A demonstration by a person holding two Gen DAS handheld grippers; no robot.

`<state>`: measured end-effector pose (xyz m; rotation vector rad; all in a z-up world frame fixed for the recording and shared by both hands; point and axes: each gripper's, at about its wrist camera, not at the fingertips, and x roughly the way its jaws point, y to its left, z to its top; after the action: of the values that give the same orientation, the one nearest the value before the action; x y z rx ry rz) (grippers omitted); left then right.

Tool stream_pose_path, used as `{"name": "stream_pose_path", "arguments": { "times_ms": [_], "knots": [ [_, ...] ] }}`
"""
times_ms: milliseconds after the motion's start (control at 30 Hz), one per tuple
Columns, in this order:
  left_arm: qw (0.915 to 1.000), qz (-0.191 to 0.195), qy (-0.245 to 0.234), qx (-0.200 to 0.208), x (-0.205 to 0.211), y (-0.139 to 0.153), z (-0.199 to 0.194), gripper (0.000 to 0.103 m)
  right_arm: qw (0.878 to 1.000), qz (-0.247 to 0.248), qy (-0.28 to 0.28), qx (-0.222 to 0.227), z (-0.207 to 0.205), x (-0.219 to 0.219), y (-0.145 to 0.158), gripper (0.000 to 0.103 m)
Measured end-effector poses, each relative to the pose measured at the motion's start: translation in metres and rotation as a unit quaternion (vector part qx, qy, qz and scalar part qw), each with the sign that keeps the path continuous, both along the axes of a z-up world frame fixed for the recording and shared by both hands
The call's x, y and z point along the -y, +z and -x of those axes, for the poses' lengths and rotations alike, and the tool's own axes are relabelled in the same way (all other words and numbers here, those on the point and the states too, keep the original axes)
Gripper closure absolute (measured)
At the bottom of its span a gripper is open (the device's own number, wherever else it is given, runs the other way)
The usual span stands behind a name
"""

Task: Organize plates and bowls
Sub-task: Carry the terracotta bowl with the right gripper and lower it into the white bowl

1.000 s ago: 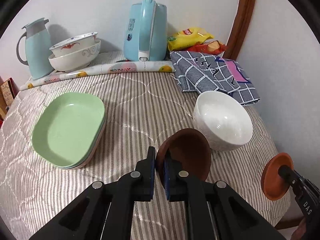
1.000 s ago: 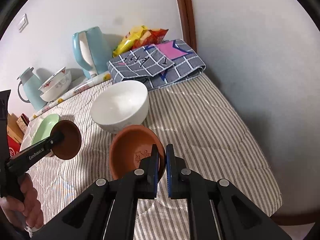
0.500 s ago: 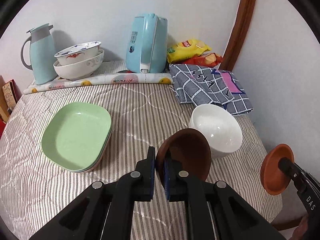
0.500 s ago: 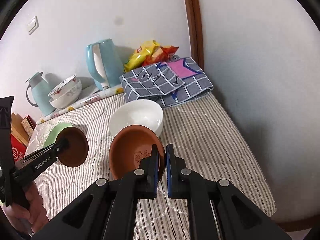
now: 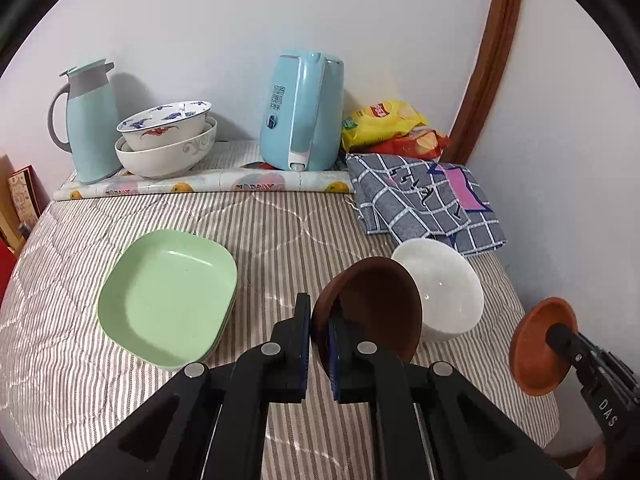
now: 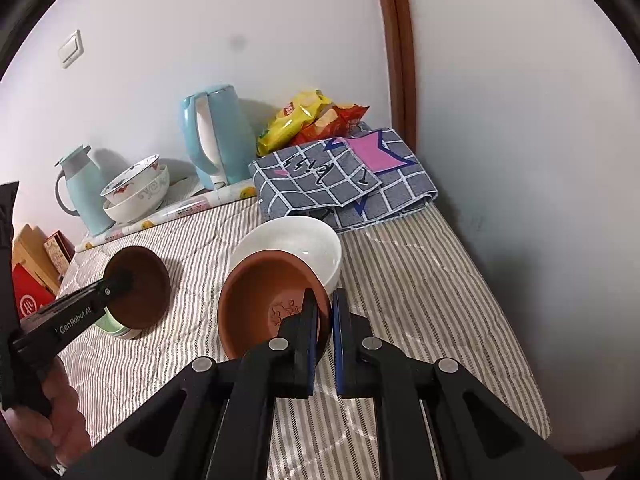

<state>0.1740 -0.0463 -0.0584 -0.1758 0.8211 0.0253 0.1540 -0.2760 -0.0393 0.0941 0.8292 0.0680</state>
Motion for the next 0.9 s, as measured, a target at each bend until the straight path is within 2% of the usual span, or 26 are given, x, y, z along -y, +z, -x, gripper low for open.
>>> {"name": "stream_pose_path", "arguments": {
  "times_ms": [633,900],
  "knots": [
    [0.9998,0.011,0.011,0.012,-0.023,0.003,-0.032,0.095,1.0,0.008,0.005,-0.013,-0.045,-0.019,-0.013,0.096],
    [0.9999,0.003,0.015,0.0,-0.03,-0.005,-0.049,0.095,1.0,0.004,0.005,-0.016,-0.061,-0.022,-0.02,0.096]
  ]
}}
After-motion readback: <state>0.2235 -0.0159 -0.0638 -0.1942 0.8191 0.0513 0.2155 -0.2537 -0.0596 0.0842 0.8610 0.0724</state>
